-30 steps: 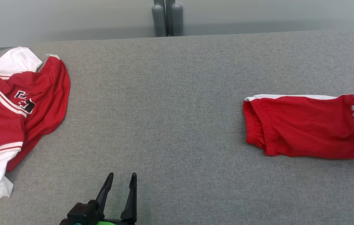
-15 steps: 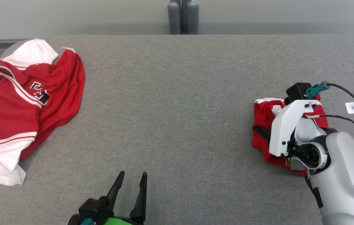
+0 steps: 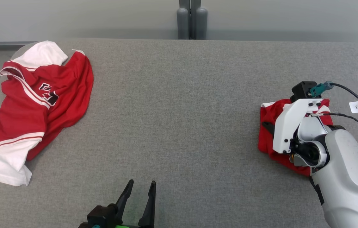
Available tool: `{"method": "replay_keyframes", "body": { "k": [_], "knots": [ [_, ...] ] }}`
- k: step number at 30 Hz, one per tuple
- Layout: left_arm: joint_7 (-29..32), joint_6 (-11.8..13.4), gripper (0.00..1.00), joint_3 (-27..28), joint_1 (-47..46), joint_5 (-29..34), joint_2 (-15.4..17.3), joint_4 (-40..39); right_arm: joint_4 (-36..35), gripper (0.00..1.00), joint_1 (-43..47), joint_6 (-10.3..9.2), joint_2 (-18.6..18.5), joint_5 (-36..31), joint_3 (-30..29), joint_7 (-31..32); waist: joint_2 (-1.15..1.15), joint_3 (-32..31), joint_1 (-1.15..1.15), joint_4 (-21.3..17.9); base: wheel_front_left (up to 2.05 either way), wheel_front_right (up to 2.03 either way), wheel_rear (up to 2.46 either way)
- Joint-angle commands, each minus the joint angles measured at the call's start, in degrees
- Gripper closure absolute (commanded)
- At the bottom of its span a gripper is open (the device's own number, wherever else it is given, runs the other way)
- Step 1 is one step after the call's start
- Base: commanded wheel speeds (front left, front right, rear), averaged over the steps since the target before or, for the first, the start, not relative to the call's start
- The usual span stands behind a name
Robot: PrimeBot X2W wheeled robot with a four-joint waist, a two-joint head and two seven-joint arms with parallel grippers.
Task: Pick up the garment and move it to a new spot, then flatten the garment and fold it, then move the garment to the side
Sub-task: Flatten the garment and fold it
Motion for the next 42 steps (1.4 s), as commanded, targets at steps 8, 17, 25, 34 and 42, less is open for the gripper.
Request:
{"method": "replay_keyframes", "body": {
  "k": [8, 17, 25, 34, 42],
  "knots": [
    [-0.19, 0.17, 0.0, -1.08, -0.51, -0.49, 0.0, 0.88, 4.07, 0.0, -2.19, 0.02, 1.26, -2.72, 2.64, -4.0, 0.0, -0.63, 0.0, 0.79, 0.0, 0.0, 0.0],
    [-0.2, 0.72, 0.0, 0.3, 1.44, -0.3, 0.0, 1.12, 1.19, 0.0, 0.49, 0.02, -0.42, -0.34, 11.74, -10.53, 0.0, -2.6, 0.0, -0.15, 0.0, 0.0, 0.0],
    [-0.19, 0.89, 0.0, 2.54, 3.99, 0.57, 0.0, 1.36, -8.38, 0.0, 8.54, 0.01, -8.47, 3.6, 18.65, -21.62, 0.0, -7.05, 0.0, -3.24, 0.0, 0.0, 0.0],
    [-0.2, 1.39, 0.0, 5.61, 7.05, 1.44, 0.01, -0.69, -8.62, 0.0, 19.43, 0.01, -15.24, -2.39, 13.68, -44.91, 0.0, -10.85, 0.0, -5.15, 0.0, 0.0, 0.0],
    [-0.19, 1.89, 0.0, 10.62, 8.73, 3.26, 0.02, -3.96, -2.08, 0.0, 27.67, 0.01, -13.61, -8.26, 3.57, -59.05, 0.0, -12.11, 0.0, -4.28, 0.0, 0.0, 0.0]
  ]
}}
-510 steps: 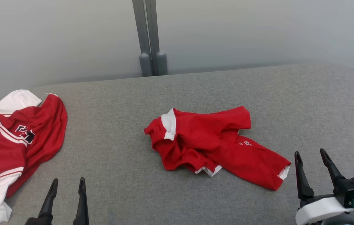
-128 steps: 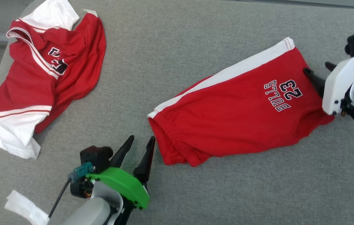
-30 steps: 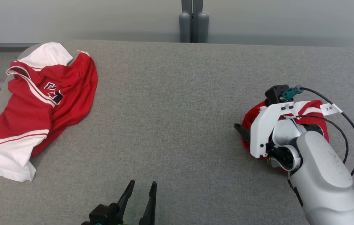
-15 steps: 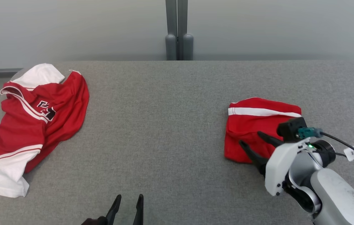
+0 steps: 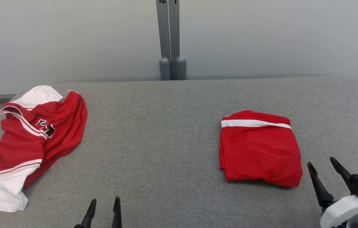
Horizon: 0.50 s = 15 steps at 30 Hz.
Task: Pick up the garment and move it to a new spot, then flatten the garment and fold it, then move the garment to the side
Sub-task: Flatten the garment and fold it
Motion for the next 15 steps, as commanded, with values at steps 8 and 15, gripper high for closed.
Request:
{"method": "replay_keyframes", "body": {
  "k": [8, 15],
  "knots": [
    [-0.17, 0.08, 0.0, 4.68, 1.97, 2.2, 0.09, -3.16, -8.48, 0.0, 7.96, -0.02, 6.46, -4.76, -12.66, -0.5, 0.0, -0.29, 0.0, 1.17, 0.0, 0.0, 0.0],
    [-0.17, -0.51, 0.0, 6.41, 1.94, 3.29, 0.09, -3.67, -10.33, 0.0, 10.69, -0.02, 8.85, -6.7, -14.41, -0.52, 0.0, -0.41, 0.0, 1.36, 0.0, 0.0, 0.0]
  ]
}}
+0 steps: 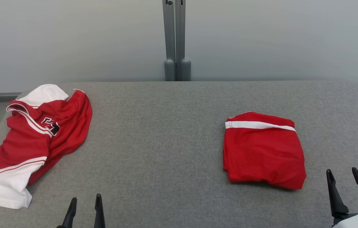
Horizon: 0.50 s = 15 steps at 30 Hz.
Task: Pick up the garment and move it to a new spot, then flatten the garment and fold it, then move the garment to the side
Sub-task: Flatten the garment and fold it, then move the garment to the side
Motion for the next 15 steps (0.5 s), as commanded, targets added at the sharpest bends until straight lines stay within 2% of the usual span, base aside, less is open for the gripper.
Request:
{"method": "replay_keyframes", "body": {
  "k": [1, 15],
  "knots": [
    [-0.16, -0.2, 0.0, 0.27, 0.48, 0.94, 0.09, -0.15, -0.26, 0.0, 0.69, -0.02, 0.2, -0.17, -0.06, -0.26, 0.0, -0.05, 0.0, 0.04, 0.0, 0.0, 0.0],
    [-0.16, -1.32, 0.0, 1.67, -0.37, 1.76, 0.09, -0.12, -1.32, 0.0, 0.07, -0.02, 0.37, -0.22, 0.86, -0.27, 0.0, 0.27, 0.0, -0.42, 0.0, 0.0, 0.0]
  ]
}}
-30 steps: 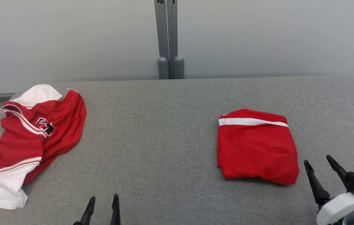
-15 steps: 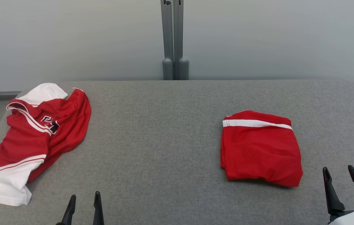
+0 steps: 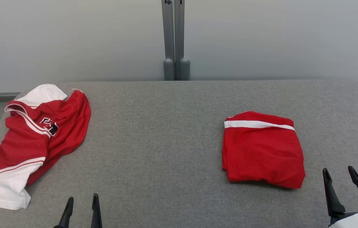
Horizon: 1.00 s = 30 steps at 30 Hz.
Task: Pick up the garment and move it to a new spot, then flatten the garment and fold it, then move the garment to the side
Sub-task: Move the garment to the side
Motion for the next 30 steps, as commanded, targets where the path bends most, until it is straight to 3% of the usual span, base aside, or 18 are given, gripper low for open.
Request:
{"method": "replay_keyframes", "body": {
  "k": [1, 23, 28, 30],
  "knots": [
    [-0.16, -0.45, 0.0, 0.15, -0.47, 0.38, 0.09, -0.12, -0.28, 0.0, -0.15, -0.02, 0.32, -0.07, 0.0, -0.27, 0.0, 0.14, 0.0, -0.39, 0.0, 0.0, 0.0],
    [-0.16, -1.53, 0.0, 0.07, -1.36, 1.2, 0.09, 0.79, 0.13, 0.0, -0.66, -0.02, 1.3, 0.2, 0.11, -0.28, 0.0, 0.56, 0.0, -2.12, 0.0, 0.0, 0.0],
    [-0.16, -1.38, 0.0, -0.39, -1.73, 1.15, 0.09, 0.52, 2.79, 0.0, -4.17, -0.02, 2.35, 5.5, -0.05, -0.26, 0.0, 1.96, 0.0, -2.09, 0.0, 0.0, 0.0],
    [-0.17, -1.56, 0.0, -0.78, -2.21, 1.34, 0.09, 0.47, 6.04, 0.0, -7.81, -0.02, 1.86, 10.86, 1.52, 3.88, 0.0, 3.15, 0.0, -1.99, 0.0, 0.0, 0.0]
  ]
}}
